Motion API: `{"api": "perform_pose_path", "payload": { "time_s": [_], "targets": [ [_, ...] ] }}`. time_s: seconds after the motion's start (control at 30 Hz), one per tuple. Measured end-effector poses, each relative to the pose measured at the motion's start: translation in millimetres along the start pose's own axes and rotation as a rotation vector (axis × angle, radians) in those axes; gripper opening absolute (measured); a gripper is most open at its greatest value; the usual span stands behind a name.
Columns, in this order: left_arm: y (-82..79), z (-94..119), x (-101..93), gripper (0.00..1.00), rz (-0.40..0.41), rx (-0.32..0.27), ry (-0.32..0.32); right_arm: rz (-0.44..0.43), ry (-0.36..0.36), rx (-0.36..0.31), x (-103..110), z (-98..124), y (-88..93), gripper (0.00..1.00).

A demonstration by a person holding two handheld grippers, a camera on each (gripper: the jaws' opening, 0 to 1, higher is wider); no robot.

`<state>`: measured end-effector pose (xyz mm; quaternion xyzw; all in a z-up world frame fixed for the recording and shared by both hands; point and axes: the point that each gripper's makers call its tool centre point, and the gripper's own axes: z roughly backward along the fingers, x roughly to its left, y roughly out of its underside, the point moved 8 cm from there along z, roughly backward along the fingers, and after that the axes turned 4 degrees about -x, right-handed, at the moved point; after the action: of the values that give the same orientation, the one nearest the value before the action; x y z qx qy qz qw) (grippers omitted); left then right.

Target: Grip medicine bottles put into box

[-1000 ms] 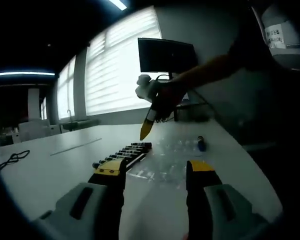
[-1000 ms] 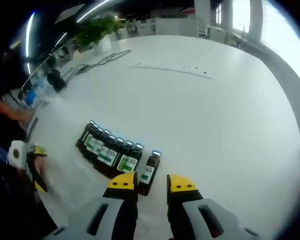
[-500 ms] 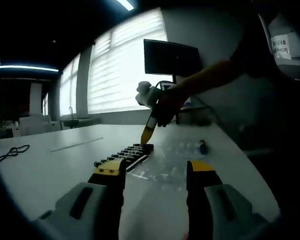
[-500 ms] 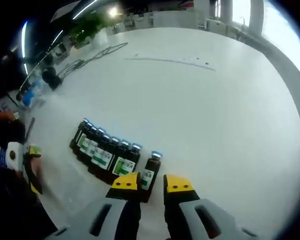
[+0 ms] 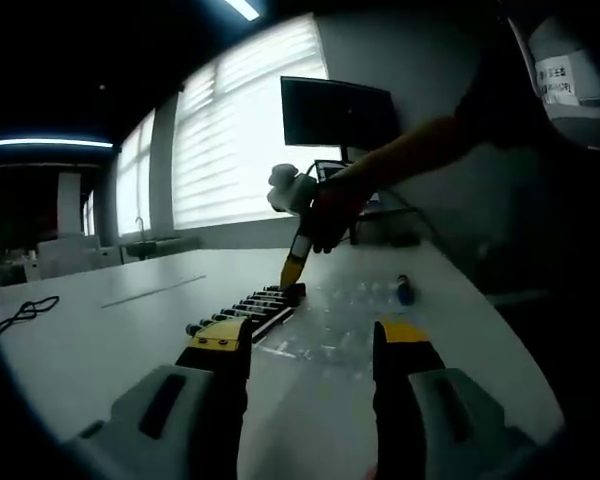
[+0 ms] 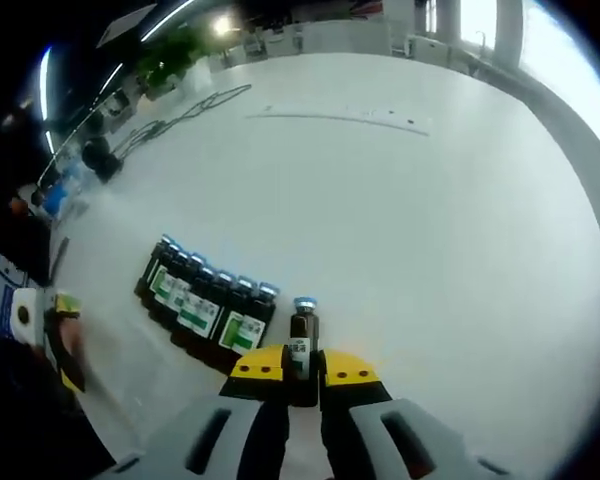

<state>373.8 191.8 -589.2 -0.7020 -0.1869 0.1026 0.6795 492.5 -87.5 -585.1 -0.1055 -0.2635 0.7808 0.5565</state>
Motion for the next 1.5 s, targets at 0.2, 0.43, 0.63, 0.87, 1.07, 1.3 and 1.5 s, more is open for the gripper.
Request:
{"api": "perform_pose_path", "payload": {
  "time_s": [0.2, 0.43, 0.63, 0.87, 1.07, 1.3, 1.5],
  "targets": [
    [0.2, 0.0, -0.3, 0.41, -0.002, 0.001, 0.002, 0.043, 0.022, -0.002, 0.3, 2.5, 2.5, 0.07],
    [0.0, -0.2, -0.8, 0.41, -0.008, 0.001, 0.003, 0.027, 0.002, -0.028, 1.3, 11.4, -2.4, 0.07],
    [0.0, -0.6, -2.0, 0.41, -0.016, 0.003, 0.009, 0.034, -0.014, -0.089, 3.3, 32.5, -10.8, 0.07],
    [-0.2, -0.4, -2.4, 0.41, -0.023, 0.004, 0.01, 0.101, -0.062, -0.141, 8.1, 52.1, -1.8, 0.07],
    [-0.1, -0.2, -1.5, 0.41, -0.022, 0.005, 0.008, 0.146, -0.088, -0.169, 14.5, 67.3, 9.9, 0.07],
    [-0.1, 0.1, -1.3, 0.41, -0.025, 0.005, 0.005, 0.25, -0.115, -0.193, 31.8, 78.7, 23.8, 0.07],
    [-0.4, 0.3, -1.4, 0.41, -0.023, 0.003, 0.006, 0.351, -0.143, -0.195, 44.7, 89.5, 31.7, 0.07]
  ]
}}
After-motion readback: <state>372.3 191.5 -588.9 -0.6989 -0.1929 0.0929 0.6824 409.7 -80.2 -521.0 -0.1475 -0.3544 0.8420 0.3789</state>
